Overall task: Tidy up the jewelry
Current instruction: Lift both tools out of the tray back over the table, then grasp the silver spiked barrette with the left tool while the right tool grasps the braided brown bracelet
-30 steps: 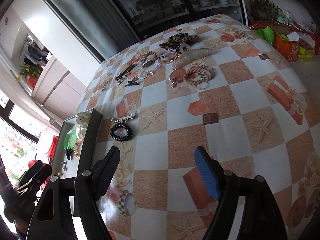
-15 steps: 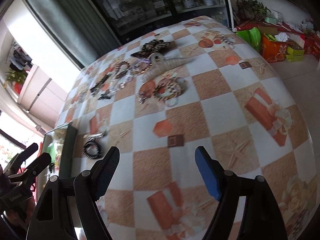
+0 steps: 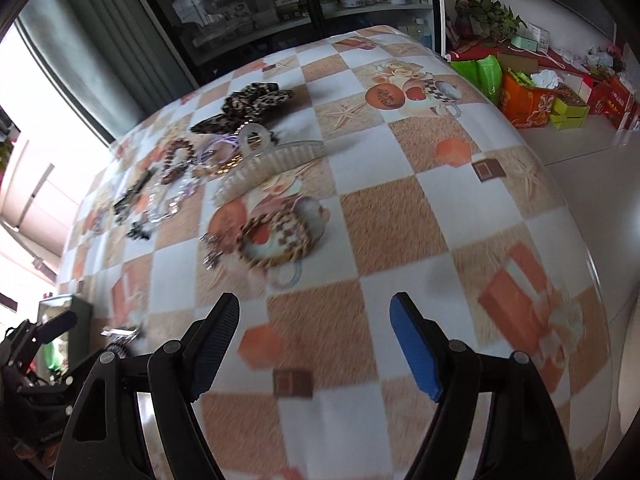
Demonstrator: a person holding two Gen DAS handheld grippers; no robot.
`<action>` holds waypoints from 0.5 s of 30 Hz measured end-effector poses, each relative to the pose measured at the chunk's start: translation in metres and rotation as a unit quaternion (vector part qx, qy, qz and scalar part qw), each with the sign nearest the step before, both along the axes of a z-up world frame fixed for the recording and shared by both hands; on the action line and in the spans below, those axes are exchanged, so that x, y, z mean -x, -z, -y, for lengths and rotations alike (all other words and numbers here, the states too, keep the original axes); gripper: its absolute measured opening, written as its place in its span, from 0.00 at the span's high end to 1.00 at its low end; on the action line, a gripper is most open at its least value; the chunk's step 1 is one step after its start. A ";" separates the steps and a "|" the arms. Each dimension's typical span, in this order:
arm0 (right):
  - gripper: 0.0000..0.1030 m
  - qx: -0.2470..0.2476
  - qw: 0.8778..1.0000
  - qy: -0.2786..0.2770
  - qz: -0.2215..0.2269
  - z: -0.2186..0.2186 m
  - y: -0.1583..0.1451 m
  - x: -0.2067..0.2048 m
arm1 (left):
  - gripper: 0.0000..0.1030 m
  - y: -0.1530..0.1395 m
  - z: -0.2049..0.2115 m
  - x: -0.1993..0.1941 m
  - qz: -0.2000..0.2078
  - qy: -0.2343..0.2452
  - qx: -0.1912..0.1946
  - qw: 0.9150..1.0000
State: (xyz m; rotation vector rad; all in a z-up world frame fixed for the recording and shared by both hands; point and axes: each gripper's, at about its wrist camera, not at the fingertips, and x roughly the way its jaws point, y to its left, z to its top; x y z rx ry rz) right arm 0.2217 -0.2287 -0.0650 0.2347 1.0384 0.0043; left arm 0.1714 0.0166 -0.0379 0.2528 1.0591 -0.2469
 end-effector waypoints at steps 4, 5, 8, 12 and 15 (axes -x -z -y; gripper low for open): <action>0.30 0.024 1.000 0.003 0.000 -0.003 0.007 -0.016 | 0.24 0.010 0.002 -0.010 -0.017 -0.004 -0.007 1.000; 0.32 0.031 1.000 0.003 0.000 -0.003 0.009 -0.020 | 0.24 0.012 0.002 -0.013 -0.020 -0.004 -0.009 1.000; 0.38 0.046 0.999 0.001 0.002 -0.005 0.013 -0.030 | 0.24 0.021 0.003 -0.017 -0.033 -0.005 -0.016 0.999; 0.45 0.077 0.997 -0.016 0.010 -0.016 0.014 -0.036 | 0.24 0.028 0.001 -0.020 -0.044 -0.008 -0.013 0.999; 0.49 0.107 0.994 -0.032 0.016 -0.027 0.017 -0.037 | 0.24 0.029 0.000 -0.021 -0.049 -0.010 -0.008 0.999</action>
